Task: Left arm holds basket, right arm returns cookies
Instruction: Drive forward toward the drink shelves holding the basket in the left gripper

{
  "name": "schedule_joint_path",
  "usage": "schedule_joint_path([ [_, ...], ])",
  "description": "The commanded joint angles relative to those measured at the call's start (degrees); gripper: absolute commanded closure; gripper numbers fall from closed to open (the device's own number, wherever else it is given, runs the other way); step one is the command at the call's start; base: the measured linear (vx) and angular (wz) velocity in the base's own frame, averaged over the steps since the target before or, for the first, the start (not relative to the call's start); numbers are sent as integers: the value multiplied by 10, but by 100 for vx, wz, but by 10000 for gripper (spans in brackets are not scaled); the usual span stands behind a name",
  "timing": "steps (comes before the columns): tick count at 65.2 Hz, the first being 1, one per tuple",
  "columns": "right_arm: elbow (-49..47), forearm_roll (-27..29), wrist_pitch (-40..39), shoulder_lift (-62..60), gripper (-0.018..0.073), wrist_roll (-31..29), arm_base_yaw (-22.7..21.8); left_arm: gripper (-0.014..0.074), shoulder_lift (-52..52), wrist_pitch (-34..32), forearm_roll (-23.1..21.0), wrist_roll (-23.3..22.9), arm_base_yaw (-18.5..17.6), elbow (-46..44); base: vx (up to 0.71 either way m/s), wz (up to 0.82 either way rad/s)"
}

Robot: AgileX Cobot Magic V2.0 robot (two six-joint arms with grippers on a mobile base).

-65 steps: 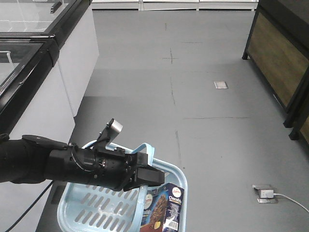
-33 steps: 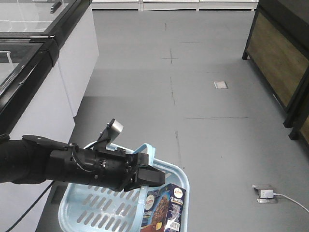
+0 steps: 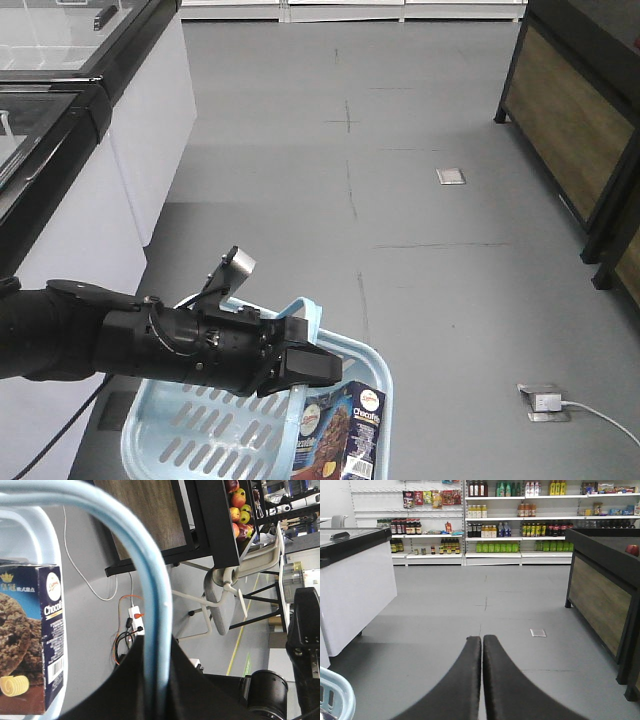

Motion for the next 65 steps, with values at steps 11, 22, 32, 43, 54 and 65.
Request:
schedule_joint_path([
  [11, 2, -2, -44, -7, 567, -6, -3, 603, -33, 40, -53, 6, -2, -14, 12, -8],
  [22, 2, -2, -44, -7, 567, -6, -3, 603, -33, 40, -53, 6, -2, -14, 18, 0],
  [32, 2, -2, -44, -7, 567, -6, -2, 603, -33, 39, -53, 6, -2, -14, 20, 12],
  [43, 2, -2, -44, -7, 567, -6, -2, 603, -33, 39, -53, 6, -2, -14, 20, -5],
  [54, 2, -2, -44, -7, 567, -6, -3, 603, -33, 39, -53, 6, -2, -14, 22, -16],
  [65, 2, -2, -44, -7, 567, -6, -3, 603, -33, 39, -53, 6, -2, -14, 25, -8],
])
